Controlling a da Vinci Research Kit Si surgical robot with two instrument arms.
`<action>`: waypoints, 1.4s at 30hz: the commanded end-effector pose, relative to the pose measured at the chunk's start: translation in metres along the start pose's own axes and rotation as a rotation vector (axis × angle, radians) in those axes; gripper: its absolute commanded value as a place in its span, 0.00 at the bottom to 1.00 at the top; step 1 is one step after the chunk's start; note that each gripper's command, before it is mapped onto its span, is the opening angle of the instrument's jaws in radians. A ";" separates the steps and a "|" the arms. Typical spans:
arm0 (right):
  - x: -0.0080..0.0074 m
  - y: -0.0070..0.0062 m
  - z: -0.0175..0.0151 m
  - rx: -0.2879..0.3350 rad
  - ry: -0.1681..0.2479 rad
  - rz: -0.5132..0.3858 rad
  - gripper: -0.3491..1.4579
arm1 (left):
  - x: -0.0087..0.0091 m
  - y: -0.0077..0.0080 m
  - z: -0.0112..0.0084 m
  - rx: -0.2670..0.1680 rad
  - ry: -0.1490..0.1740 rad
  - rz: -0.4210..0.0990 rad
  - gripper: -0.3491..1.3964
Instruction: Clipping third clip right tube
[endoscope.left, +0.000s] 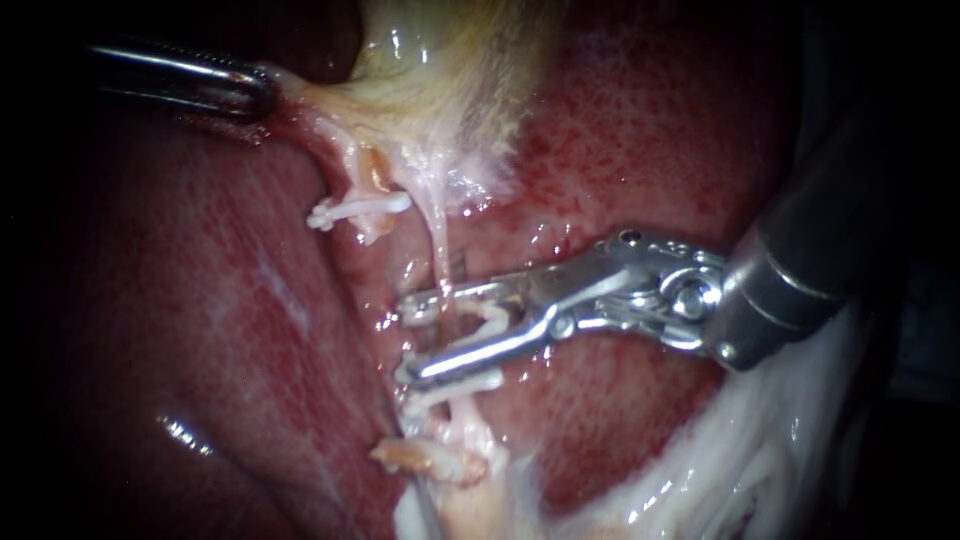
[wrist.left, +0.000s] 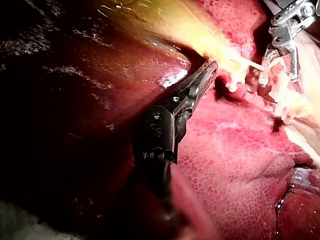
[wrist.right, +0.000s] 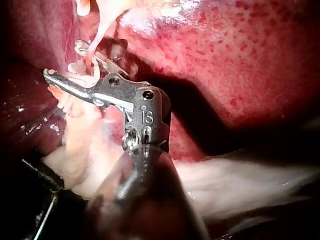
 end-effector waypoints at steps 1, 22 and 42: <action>0.0003 0.0001 0.0000 0.004 0.007 0.000 0.46 | 0.0000 0.0000 0.0000 0.000 0.000 0.000 0.00; 0.0039 -0.0007 0.0003 0.004 0.103 0.032 0.46 | 0.0000 0.0000 0.0002 0.001 0.000 0.000 0.00; 0.0040 -0.0012 -0.0003 -0.008 0.106 0.040 0.15 | 0.0000 0.0000 0.0002 0.001 0.000 0.000 0.00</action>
